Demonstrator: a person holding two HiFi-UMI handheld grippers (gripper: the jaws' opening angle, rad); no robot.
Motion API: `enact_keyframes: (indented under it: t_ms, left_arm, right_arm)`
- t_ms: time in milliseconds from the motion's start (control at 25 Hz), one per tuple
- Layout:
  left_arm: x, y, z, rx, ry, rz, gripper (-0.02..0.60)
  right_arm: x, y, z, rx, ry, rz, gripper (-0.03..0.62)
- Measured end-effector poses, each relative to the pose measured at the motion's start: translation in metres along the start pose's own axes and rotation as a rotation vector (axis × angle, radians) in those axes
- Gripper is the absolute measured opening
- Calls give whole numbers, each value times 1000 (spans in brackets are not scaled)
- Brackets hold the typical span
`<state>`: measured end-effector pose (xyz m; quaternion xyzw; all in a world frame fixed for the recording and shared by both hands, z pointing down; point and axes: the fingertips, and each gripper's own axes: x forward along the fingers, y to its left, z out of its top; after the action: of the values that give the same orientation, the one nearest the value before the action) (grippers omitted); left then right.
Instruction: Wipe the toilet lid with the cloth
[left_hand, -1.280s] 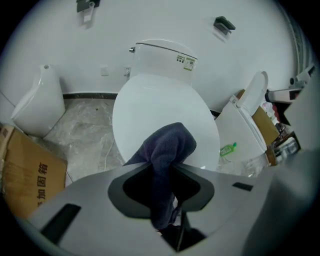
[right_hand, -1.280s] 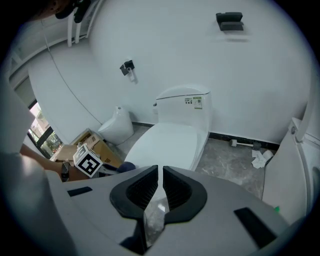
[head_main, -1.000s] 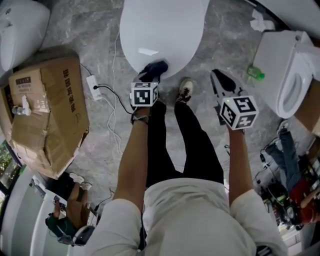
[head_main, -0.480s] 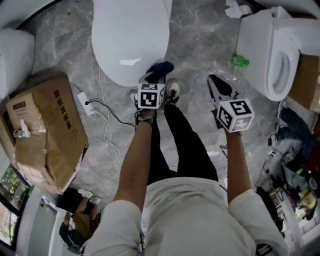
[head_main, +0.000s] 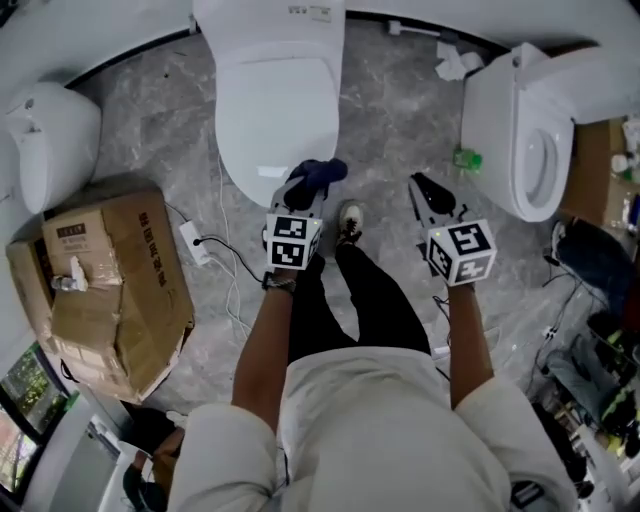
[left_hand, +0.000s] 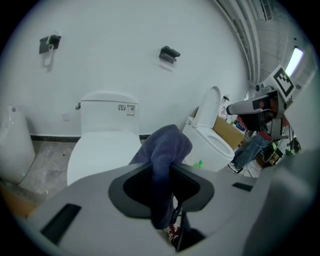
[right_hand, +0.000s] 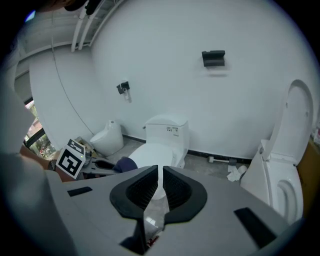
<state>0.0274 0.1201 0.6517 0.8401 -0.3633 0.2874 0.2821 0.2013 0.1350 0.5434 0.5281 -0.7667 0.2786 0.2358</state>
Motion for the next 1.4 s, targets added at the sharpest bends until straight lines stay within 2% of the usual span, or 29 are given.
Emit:
enact_keyframes:
  t_ms: [200,600,1120,1400]
  left_arm:
    - [-67,10,66,9,-114,26,95]
    - [-155,7,193,106,-328,107,95]
    - [-261,3,308,218,-533,198,95]
    - [-315,-2,355,251,-636,224,95]
  right_arm:
    - [-25,24,67,-46,-98,19,49]
    - [-55,55,177,-144,-251,43,49]
    - [-107,113,305,-304,-452,98,49]
    - [-144,146,361,-371,-552,134,49]
